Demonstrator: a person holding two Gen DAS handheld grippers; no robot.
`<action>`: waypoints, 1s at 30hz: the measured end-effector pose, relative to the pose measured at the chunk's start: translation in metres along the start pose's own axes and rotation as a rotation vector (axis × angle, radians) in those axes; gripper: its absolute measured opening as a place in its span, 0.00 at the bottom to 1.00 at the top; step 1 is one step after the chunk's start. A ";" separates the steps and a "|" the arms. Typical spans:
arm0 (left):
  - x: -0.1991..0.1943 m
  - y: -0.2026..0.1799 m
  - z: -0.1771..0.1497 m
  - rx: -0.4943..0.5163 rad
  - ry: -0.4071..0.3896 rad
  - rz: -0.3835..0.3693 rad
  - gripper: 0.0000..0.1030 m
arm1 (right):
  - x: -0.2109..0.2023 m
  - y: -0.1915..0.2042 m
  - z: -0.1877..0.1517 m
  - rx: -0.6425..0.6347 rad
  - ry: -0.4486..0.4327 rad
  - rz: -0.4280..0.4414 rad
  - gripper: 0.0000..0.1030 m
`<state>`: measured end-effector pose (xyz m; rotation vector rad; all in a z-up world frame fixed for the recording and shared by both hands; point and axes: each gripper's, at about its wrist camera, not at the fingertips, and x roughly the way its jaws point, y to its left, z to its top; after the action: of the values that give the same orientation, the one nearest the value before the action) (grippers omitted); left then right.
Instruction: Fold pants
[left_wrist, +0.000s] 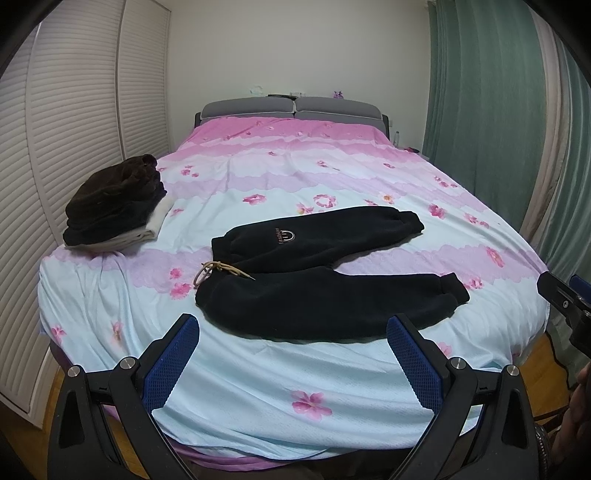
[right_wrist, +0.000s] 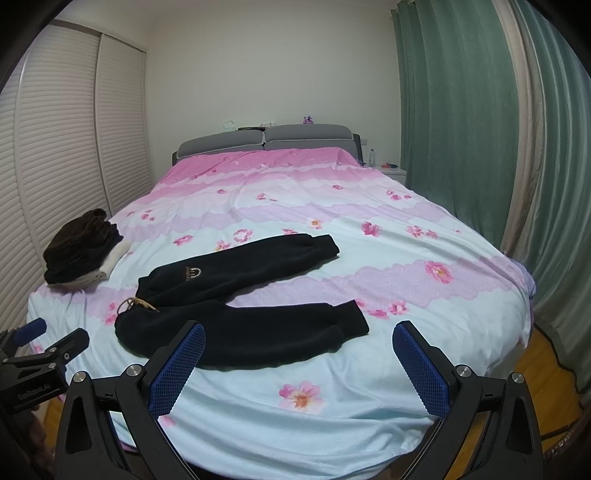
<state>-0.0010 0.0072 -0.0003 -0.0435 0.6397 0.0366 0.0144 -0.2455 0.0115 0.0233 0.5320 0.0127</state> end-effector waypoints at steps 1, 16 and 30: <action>0.000 0.001 0.000 0.000 0.000 -0.001 1.00 | 0.000 0.000 0.000 0.000 0.000 0.000 0.99; -0.001 -0.001 0.001 0.003 -0.003 0.002 1.00 | 0.002 -0.003 0.003 0.005 -0.001 -0.003 0.99; -0.002 -0.001 0.001 0.004 -0.005 0.003 1.00 | 0.002 -0.002 0.003 0.005 0.000 -0.004 0.99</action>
<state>-0.0018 0.0063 0.0015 -0.0382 0.6347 0.0381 0.0175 -0.2477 0.0131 0.0276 0.5319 0.0072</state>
